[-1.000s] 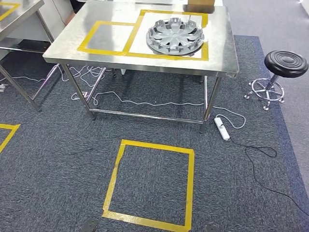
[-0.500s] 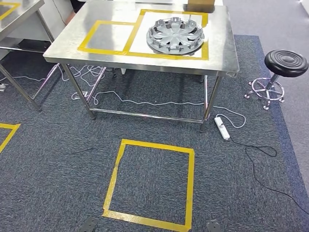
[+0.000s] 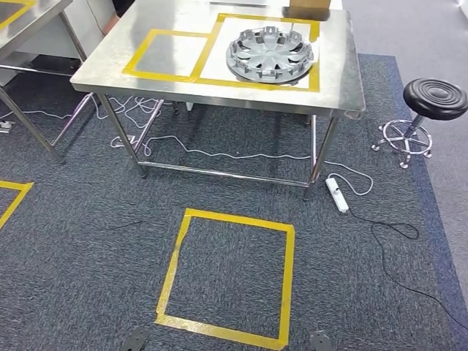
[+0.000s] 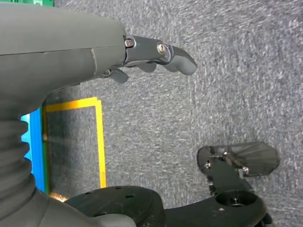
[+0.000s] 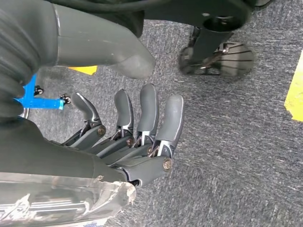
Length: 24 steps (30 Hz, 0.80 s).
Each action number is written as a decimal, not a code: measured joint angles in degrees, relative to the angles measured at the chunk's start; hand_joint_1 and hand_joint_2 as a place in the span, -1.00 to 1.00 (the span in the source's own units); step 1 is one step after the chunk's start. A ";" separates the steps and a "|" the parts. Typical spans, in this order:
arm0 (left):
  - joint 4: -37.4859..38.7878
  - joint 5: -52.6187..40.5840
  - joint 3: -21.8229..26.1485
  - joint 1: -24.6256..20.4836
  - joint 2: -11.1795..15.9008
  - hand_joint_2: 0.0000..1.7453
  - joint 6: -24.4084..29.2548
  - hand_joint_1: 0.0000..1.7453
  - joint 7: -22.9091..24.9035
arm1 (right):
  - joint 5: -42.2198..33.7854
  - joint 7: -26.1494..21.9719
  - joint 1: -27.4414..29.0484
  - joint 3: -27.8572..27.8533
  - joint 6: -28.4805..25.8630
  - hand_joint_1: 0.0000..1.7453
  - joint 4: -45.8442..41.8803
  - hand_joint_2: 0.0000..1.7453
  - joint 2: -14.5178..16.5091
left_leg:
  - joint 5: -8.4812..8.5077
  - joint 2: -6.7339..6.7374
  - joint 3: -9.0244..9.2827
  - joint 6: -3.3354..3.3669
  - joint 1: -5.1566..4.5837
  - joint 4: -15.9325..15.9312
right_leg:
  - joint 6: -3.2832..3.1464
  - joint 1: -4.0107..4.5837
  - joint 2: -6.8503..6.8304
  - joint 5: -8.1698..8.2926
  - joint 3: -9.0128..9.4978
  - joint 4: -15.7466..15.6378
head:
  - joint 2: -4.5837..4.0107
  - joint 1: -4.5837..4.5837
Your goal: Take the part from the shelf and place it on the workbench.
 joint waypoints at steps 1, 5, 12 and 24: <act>0.00 0.00 0.00 0.02 -0.05 1.00 0.00 -1.00 -0.01 | 0.05 0.04 0.03 0.00 -0.08 1.00 0.03 1.00 -0.01 | 0.17 -0.36 -0.34 -0.45 0.39 0.12 | 0.55 -0.40 0.00 -0.34 0.04 1.05 | 0.00 -0.01; -0.04 0.02 0.00 -0.08 -0.07 1.00 -0.01 -1.00 -0.02 | 0.25 0.29 0.02 0.02 -0.10 1.00 0.10 1.00 0.13 | 0.26 -2.54 -2.36 -3.43 2.24 2.25 | 2.76 -2.08 2.06 3.37 7.48 -9.78 | 0.00 0.40; -0.09 0.36 0.02 0.16 0.11 1.00 -0.06 -1.00 -0.05 | 0.50 1.02 0.02 0.07 0.00 1.00 0.22 1.00 0.34 | -2.41 -0.98 -5.44 -3.97 1.75 7.28 | -2.68 -0.96 0.33 3.99 7.14 -9.69 | -0.02 -1.36; -0.09 0.72 0.01 -0.27 -0.12 1.00 -0.09 -1.00 -0.04 | 0.59 1.45 0.15 0.07 0.19 1.00 0.33 1.00 0.33 | -6.07 5.65 -1.11 1.09 -3.10 7.31 | -2.62 1.79 -8.01 3.85 7.03 -9.97 | -0.02 -1.72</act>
